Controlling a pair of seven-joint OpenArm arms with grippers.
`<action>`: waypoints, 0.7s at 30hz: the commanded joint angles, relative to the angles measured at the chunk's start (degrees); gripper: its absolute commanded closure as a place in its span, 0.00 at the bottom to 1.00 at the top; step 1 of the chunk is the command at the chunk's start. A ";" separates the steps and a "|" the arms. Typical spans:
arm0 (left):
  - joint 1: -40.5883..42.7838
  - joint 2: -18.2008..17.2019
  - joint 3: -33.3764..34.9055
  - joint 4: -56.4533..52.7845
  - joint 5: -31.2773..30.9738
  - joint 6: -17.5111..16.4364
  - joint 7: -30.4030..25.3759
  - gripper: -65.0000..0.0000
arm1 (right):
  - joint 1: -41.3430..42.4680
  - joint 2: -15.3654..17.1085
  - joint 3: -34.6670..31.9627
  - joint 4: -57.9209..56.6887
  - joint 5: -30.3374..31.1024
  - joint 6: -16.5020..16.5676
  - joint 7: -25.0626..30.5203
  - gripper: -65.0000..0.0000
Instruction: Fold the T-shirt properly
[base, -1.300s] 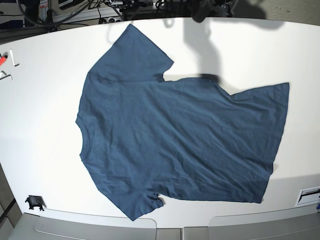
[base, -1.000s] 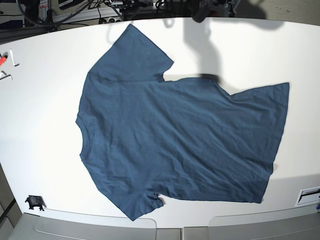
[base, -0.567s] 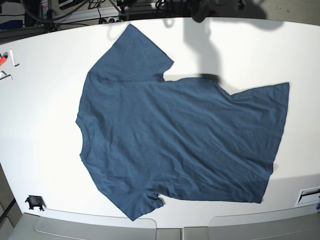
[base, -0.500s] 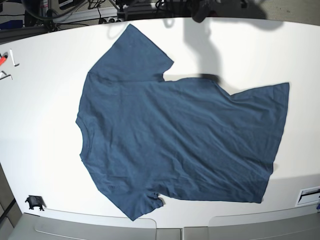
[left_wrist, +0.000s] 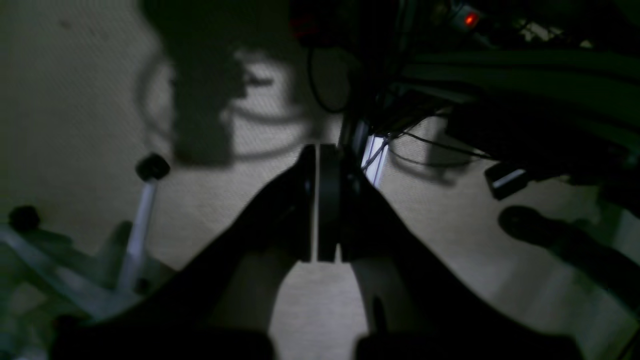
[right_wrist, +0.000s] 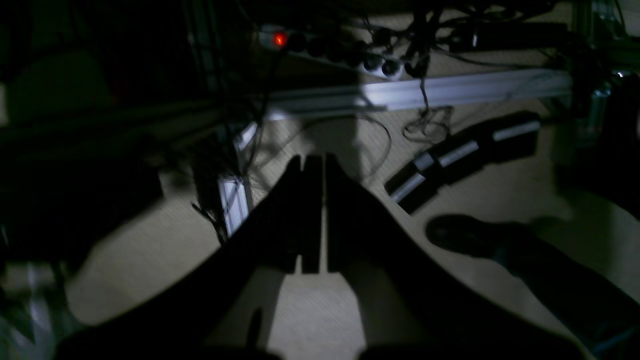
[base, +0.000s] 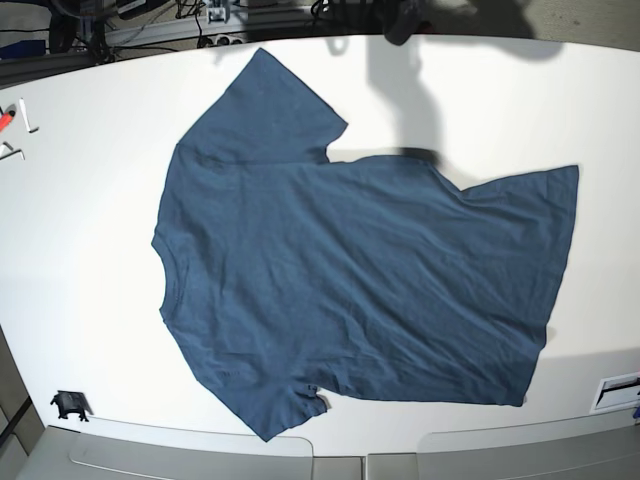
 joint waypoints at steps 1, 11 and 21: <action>2.69 -1.27 -0.24 2.93 -1.31 -1.51 -0.70 1.00 | -1.97 0.61 0.00 2.64 0.35 0.85 0.96 1.00; 16.98 -6.08 -3.78 30.25 -6.56 -9.70 2.01 1.00 | -17.92 4.02 0.11 27.58 7.43 2.62 0.92 1.00; 21.24 -5.99 -16.02 45.22 -28.37 -22.55 15.98 1.00 | -29.66 4.37 3.56 55.80 10.45 2.82 -0.59 1.00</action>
